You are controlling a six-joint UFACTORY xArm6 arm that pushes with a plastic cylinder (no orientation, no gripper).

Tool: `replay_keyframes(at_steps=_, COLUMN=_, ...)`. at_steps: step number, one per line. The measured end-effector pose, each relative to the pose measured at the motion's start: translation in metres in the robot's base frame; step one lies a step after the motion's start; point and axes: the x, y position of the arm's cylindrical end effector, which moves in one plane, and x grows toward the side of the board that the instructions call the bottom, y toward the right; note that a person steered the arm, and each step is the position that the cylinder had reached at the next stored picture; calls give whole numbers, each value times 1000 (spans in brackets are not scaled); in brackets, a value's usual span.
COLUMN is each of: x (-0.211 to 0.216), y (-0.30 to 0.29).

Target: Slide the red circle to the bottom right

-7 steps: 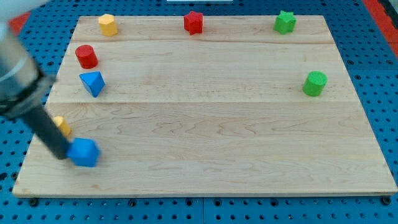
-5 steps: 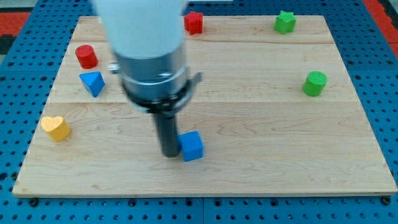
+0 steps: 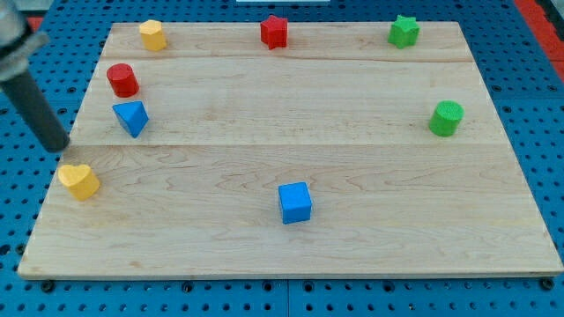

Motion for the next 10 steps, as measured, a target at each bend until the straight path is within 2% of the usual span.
replay_keyframes(at_steps=1, x=-81, y=17)
replay_keyframes(at_steps=2, x=-130, y=66)
replay_keyframes(at_steps=4, x=-125, y=274)
replay_keyframes(at_steps=5, x=-125, y=348)
replay_keyframes(at_steps=6, x=-122, y=342)
replay_keyframes(at_steps=7, x=-143, y=268)
replay_keyframes(at_steps=8, x=-133, y=201)
replay_keyframes(at_steps=9, x=-88, y=200)
replay_keyframes(at_steps=10, x=-35, y=288)
